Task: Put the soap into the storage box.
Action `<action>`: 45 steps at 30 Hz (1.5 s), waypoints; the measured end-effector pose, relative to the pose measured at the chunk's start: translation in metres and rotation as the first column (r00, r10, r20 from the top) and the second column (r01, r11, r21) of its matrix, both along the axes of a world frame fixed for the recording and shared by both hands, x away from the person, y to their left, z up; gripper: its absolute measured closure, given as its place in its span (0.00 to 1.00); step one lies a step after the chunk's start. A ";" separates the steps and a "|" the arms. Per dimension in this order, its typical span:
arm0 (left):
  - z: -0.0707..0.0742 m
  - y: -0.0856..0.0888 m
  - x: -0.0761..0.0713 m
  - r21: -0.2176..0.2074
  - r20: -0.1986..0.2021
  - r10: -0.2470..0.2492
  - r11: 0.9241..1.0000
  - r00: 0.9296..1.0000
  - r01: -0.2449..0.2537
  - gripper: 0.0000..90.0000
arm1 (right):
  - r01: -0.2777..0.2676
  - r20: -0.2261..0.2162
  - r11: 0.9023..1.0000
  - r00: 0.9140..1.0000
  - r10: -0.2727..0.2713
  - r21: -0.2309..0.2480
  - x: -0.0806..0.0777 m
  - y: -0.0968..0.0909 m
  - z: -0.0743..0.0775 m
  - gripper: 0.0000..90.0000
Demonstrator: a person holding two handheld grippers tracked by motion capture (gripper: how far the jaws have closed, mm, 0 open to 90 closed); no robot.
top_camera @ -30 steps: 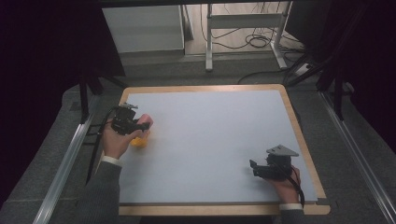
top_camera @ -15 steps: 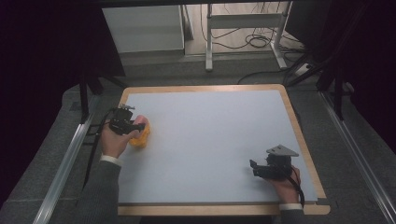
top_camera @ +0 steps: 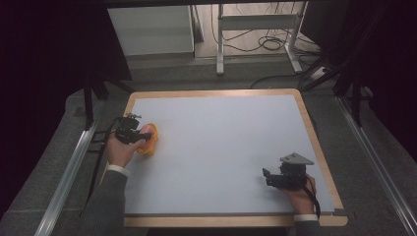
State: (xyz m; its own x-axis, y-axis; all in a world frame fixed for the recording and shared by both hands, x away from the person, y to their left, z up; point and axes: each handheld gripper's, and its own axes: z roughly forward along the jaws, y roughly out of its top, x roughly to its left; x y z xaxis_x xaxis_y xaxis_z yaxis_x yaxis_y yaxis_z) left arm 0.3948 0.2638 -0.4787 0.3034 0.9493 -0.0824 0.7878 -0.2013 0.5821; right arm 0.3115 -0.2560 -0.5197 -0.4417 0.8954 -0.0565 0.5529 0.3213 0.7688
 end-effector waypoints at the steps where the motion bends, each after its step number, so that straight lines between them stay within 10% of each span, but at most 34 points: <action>1: -0.001 0.000 0.000 0.002 -0.004 -0.003 1.000 1.000 0.003 0.67 | 0.000 -0.001 1.000 1.000 0.000 0.000 0.000 0.000 0.000 0.09; 6: -0.003 -0.001 0.000 0.000 0.009 -0.003 1.000 1.000 0.003 0.66 | -0.003 -0.003 1.000 1.000 0.003 -0.001 0.000 0.000 -0.001 0.09; 15: 0.019 0.003 -0.018 -0.020 0.119 -0.002 1.000 0.993 0.005 0.31 | -0.004 -0.002 1.000 1.000 0.004 -0.001 0.000 0.001 -0.001 0.09; 27: 0.026 -0.009 -0.054 -0.065 0.177 -0.094 0.992 0.980 0.107 0.29 | -0.011 0.002 1.000 1.000 0.011 -0.011 0.000 0.005 0.000 0.09; 35: 0.015 -0.017 -0.084 -0.104 0.251 -0.159 0.976 0.955 0.190 0.30 | -0.012 0.019 1.000 1.000 0.012 -0.008 -0.003 0.006 0.004 0.09; 45: -0.018 -0.011 -0.106 -0.143 0.227 -0.123 0.977 0.966 0.158 0.32 | -0.023 0.019 1.000 1.000 0.023 -0.013 -0.003 0.009 0.004 0.09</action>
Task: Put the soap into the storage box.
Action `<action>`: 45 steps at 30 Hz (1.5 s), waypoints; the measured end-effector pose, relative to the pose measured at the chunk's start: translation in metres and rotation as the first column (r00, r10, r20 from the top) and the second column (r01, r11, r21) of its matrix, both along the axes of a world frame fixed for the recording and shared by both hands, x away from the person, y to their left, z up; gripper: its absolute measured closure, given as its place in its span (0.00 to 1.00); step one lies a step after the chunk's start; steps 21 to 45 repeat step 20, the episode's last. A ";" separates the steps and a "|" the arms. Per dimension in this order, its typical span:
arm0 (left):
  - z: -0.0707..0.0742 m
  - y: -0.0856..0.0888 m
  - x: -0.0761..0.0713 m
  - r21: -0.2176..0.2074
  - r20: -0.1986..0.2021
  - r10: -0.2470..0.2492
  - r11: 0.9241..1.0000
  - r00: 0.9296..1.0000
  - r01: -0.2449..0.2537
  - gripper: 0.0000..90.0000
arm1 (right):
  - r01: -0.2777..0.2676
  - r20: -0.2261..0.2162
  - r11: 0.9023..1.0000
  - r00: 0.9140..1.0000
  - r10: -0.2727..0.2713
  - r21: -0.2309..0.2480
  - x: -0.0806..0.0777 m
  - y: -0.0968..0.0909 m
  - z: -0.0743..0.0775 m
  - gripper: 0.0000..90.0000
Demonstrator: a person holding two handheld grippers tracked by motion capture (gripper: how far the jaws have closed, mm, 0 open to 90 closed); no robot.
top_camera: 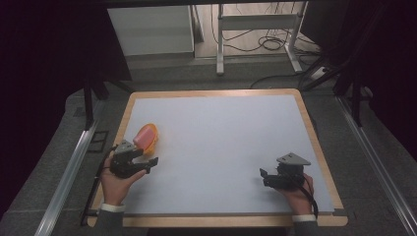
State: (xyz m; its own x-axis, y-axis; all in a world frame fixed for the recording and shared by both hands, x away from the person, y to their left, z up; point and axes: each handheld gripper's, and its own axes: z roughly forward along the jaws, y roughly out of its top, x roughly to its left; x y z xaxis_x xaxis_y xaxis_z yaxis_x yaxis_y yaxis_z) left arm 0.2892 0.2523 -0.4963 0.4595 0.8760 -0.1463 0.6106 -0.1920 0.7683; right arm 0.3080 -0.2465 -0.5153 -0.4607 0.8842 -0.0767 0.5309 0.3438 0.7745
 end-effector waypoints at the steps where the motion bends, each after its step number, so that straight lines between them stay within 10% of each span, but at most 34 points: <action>1: -0.002 0.001 -0.001 -0.005 -0.002 0.001 1.000 1.000 -0.001 0.32 | 0.000 0.000 1.000 1.000 0.000 0.000 0.000 0.000 0.000 0.09; 45: -0.013 0.009 -0.009 -0.030 -0.007 -0.002 1.000 1.000 0.002 0.32 | -0.016 0.016 1.000 1.000 0.016 0.012 -0.001 0.000 0.003 0.09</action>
